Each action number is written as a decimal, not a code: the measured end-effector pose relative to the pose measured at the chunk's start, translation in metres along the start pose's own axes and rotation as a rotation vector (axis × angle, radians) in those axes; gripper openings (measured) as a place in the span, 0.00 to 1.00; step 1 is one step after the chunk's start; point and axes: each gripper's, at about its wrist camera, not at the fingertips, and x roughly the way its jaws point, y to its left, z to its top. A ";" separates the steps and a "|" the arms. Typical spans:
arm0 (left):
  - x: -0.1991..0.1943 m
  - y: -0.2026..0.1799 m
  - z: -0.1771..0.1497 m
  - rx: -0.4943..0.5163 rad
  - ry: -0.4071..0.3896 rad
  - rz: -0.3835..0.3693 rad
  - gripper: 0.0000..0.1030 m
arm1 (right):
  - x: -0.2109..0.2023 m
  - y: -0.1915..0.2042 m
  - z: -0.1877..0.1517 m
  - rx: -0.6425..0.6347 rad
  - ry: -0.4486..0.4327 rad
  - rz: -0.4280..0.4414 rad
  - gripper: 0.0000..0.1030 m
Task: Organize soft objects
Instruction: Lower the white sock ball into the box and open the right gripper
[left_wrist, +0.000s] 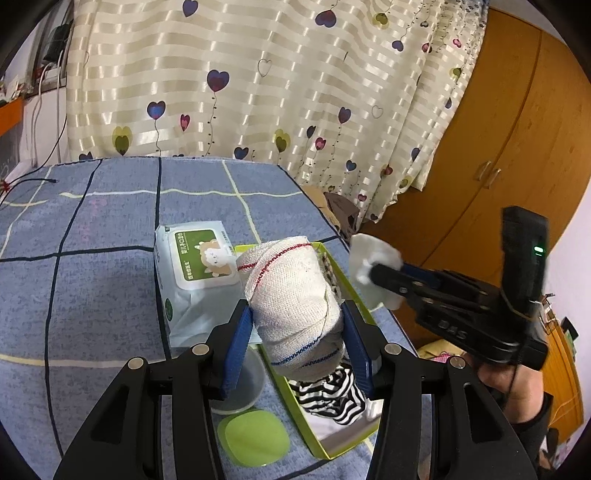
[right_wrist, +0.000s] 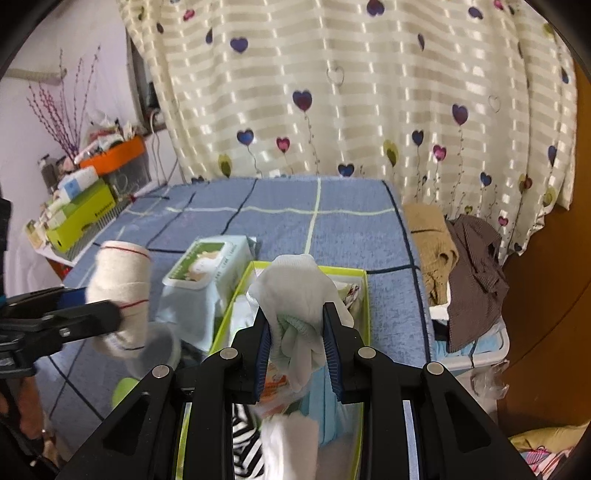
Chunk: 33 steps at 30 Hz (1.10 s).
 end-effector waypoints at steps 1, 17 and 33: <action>0.002 0.001 0.000 -0.003 0.003 0.000 0.48 | 0.010 -0.001 0.002 -0.004 0.017 0.001 0.25; 0.026 0.011 0.009 -0.019 0.041 0.011 0.48 | 0.104 -0.007 0.005 -0.058 0.161 0.011 0.29; 0.041 -0.011 0.012 0.017 0.077 0.002 0.48 | 0.031 -0.019 0.007 -0.017 0.012 0.005 0.45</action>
